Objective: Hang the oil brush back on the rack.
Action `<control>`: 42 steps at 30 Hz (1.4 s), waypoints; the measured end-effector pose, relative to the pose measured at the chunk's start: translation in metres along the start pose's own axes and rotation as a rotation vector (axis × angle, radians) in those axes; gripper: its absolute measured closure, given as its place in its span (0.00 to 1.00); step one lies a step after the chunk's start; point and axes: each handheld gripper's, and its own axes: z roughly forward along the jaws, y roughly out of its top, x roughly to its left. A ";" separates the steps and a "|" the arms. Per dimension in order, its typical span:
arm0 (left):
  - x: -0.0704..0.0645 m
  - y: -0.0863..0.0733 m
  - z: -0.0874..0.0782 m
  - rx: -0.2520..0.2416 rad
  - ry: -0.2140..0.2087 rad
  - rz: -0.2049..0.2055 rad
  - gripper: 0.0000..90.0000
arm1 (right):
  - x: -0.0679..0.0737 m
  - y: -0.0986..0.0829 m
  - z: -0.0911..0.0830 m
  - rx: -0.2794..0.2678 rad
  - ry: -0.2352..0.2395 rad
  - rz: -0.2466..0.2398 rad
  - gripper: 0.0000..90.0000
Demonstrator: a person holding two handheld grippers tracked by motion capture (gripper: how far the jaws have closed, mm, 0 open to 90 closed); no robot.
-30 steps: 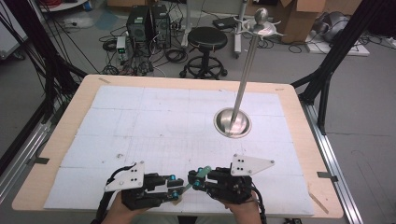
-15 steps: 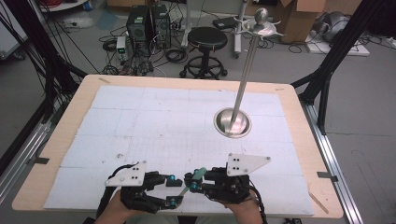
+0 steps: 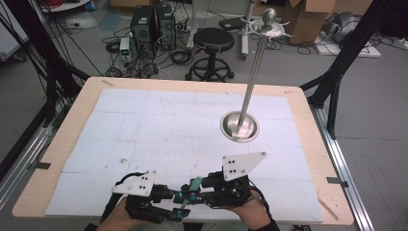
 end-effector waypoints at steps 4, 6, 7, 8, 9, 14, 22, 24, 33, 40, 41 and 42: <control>0.000 0.000 0.000 0.004 0.006 0.006 0.84 | -0.004 0.001 0.002 0.013 0.043 0.003 0.91; 0.000 0.000 0.000 0.010 0.016 0.010 0.87 | -0.005 0.002 0.003 0.009 0.044 0.002 0.91; -0.001 0.000 0.000 0.011 0.020 0.015 0.87 | -0.005 0.002 0.003 0.009 0.044 0.002 0.91; -0.001 -0.001 0.000 0.009 0.023 0.021 0.91 | -0.006 0.002 0.004 0.008 0.039 0.008 0.91; -0.002 -0.001 0.000 0.009 0.026 0.024 0.92 | -0.007 0.002 0.004 0.009 0.040 0.010 0.91; -0.002 -0.001 -0.001 0.013 0.036 0.036 0.93 | -0.007 0.001 0.006 0.007 0.038 0.006 0.91; -0.001 0.002 -0.006 -0.012 0.155 0.030 0.94 | -0.003 0.000 0.002 -0.063 -0.133 0.014 0.46; 0.000 0.002 -0.009 -0.024 0.205 0.026 0.94 | -0.004 -0.002 0.001 -0.087 -0.185 0.029 0.37; -0.002 0.002 -0.012 -0.056 0.470 0.002 0.93 | 0.004 -0.006 0.003 -0.163 -0.497 0.047 0.24; -0.002 0.001 -0.009 -0.075 0.555 -0.008 0.93 | 0.009 -0.006 0.011 -0.159 -0.587 0.047 0.33; -0.002 0.001 -0.009 -0.075 0.565 -0.010 0.93 | 0.009 -0.006 0.013 -0.161 -0.595 0.051 0.34; -0.002 0.001 -0.009 -0.075 0.575 -0.011 0.93 | 0.010 -0.006 0.015 -0.167 -0.597 0.056 0.36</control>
